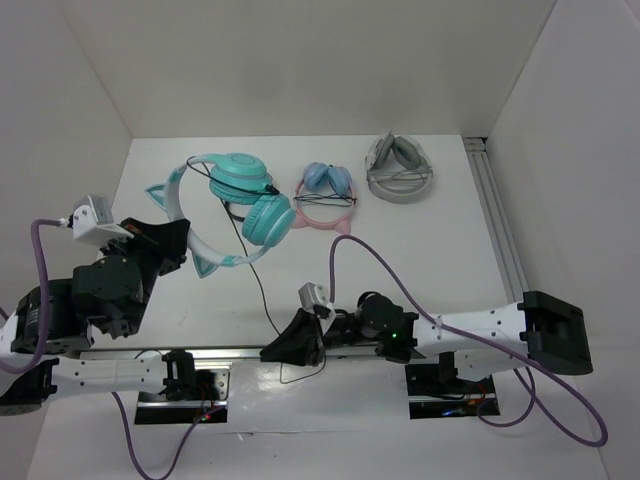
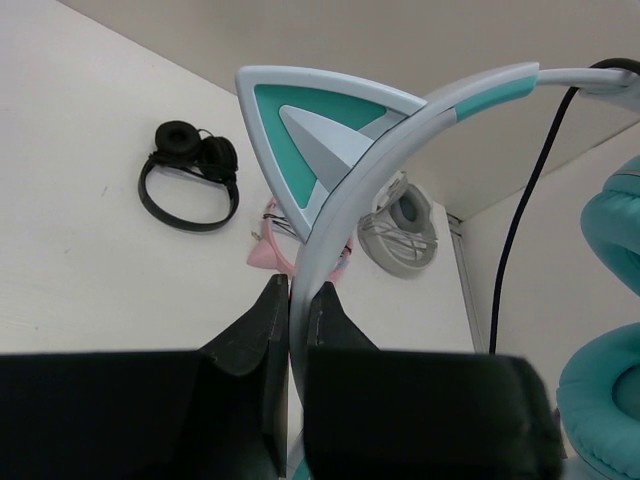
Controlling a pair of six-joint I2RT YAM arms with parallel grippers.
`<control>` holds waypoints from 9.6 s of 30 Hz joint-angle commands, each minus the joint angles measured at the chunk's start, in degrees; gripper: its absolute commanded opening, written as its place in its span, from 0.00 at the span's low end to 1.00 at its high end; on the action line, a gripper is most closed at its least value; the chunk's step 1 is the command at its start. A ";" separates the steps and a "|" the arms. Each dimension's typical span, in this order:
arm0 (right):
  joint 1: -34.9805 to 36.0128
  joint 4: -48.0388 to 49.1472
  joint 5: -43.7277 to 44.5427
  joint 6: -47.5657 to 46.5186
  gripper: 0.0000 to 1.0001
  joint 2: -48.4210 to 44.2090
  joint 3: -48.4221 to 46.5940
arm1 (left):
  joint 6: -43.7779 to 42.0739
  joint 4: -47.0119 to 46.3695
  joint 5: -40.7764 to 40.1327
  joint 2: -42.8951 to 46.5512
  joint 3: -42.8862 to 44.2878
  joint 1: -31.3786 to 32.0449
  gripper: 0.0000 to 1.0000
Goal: Wrap the headphones
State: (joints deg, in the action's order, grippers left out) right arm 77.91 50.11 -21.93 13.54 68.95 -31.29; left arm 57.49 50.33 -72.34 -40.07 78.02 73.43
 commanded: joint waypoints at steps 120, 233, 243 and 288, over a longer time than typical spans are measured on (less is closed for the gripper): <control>0.58 -63.20 75.20 -46.86 0.14 -13.57 -40.70 | -35.60 -5.57 64.40 -9.86 -10.61 -6.10 0.00; -18.95 -3.25 11.64 -2.64 0.01 -0.46 11.86 | 1.12 6.72 8.27 -17.32 14.19 -6.10 0.00; -0.05 -19.24 23.59 -6.86 0.03 -6.89 7.82 | 5.61 10.23 3.61 -21.53 14.18 -10.22 0.00; 28.44 -105.38 84.50 -7.48 0.00 5.85 -37.71 | -37.01 -5.16 45.08 -25.05 -12.10 -6.19 0.00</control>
State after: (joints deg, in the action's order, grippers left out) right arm 105.47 -49.65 57.04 3.25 75.00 -67.83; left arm 23.92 49.01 -31.73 -67.18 65.12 66.59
